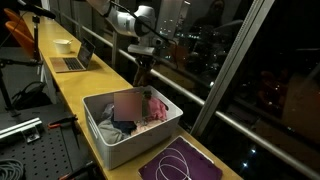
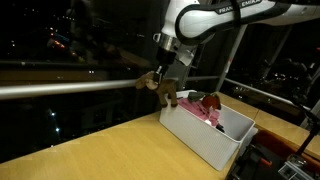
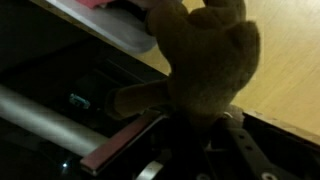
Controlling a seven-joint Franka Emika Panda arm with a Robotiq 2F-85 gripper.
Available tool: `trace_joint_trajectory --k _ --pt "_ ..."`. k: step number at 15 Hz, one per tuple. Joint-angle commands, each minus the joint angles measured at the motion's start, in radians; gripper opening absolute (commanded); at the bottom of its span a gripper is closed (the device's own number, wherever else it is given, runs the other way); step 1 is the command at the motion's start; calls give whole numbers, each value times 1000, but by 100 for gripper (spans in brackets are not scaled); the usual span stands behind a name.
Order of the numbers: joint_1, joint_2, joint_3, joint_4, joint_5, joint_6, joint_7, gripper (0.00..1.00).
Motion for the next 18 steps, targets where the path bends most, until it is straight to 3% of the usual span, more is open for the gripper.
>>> trace_joint_trajectory --k 1,10,13,17,18 --pt "-12 -163 -45 -244 -14 88 124 4" --pt "-39 -493 -132 -708 -112 170 355 4" --pt "-80 -597 -125 -877 -119 205 372 4" --pt "-143 -673 -120 -1126 -86 354 335 4" --pt "-156 -682 -122 -1193 -83 409 332 40"
